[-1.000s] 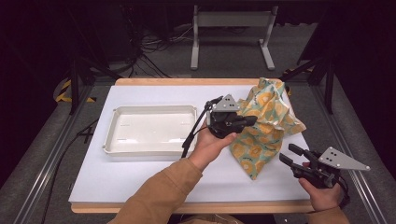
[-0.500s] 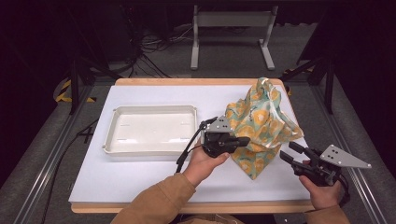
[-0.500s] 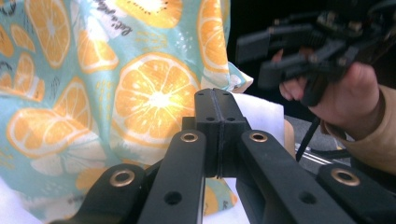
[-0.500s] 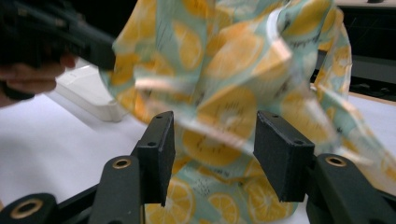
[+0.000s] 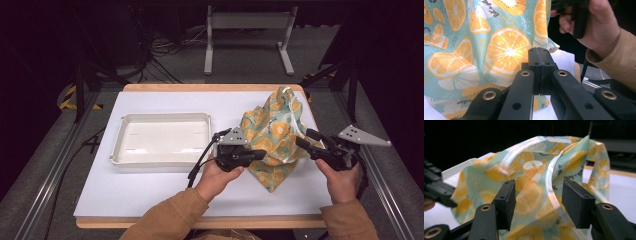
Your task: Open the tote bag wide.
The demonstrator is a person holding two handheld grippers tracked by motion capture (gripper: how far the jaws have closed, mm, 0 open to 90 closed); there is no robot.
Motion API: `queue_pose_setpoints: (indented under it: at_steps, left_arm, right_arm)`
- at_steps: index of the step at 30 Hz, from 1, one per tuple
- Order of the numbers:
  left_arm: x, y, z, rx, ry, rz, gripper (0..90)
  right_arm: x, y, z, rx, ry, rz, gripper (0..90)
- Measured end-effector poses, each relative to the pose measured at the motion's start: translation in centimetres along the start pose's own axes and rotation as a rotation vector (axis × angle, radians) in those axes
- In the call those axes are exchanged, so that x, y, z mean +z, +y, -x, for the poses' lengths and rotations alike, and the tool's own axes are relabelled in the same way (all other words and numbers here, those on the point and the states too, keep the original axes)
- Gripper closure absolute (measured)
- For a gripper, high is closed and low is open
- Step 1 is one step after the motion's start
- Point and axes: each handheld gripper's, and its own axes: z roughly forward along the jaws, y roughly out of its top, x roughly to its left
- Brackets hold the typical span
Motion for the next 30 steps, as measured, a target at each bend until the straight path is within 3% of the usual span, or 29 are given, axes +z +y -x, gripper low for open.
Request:
queue_pose_setpoints:
  at_steps: [4, 5, 7, 9, 11, 16, 19, 25, 30]
  left_arm:
    - [-0.1, 0.0, 0.0, 0.007, -0.002, 0.003, 89.6]
    - [-0.2, 0.0, 0.1, 0.006, -0.001, 0.006, 89.6]
    - [-0.3, -0.1, 0.1, 0.009, 0.001, 0.010, 89.6]
    - [-0.4, -0.1, 0.1, 0.009, 0.007, 0.015, 89.6]
    - [-0.5, -0.2, 0.1, 0.010, 0.009, 0.016, 89.6]
    - [-0.5, -0.5, -0.2, 0.000, 0.017, 0.022, 89.5]
    - [-0.5, -0.6, -0.3, -0.009, 0.024, 0.023, 89.5]
    - [-0.6, -0.9, -0.6, -0.026, 0.027, 0.030, 89.4]
    - [-0.6, -1.2, -0.6, -0.031, 0.039, 0.019, 88.3]
  right_arm:
    - [1.9, 0.4, 0.0, 0.036, -0.008, -0.044, 47.8]
    - [2.2, 0.4, 0.0, 0.039, -0.001, -0.048, 54.0]
    - [2.5, 0.5, -0.2, 0.021, -0.017, -0.079, 78.9]
    - [2.5, 0.6, -0.4, 0.004, -0.032, -0.084, 89.5]
    - [2.3, 0.7, -0.4, 0.004, -0.043, -0.081, 90.0]
    - [0.4, 0.7, 0.0, -0.009, -0.124, -0.042, 90.0]
    - [-0.6, 0.5, 0.4, -0.019, -0.187, -0.047, 90.0]
    - [-0.9, -0.9, 2.6, 0.051, -0.248, -0.093, 90.0]
    - [-0.5, -1.4, 3.0, 0.068, -0.255, -0.113, 90.0]
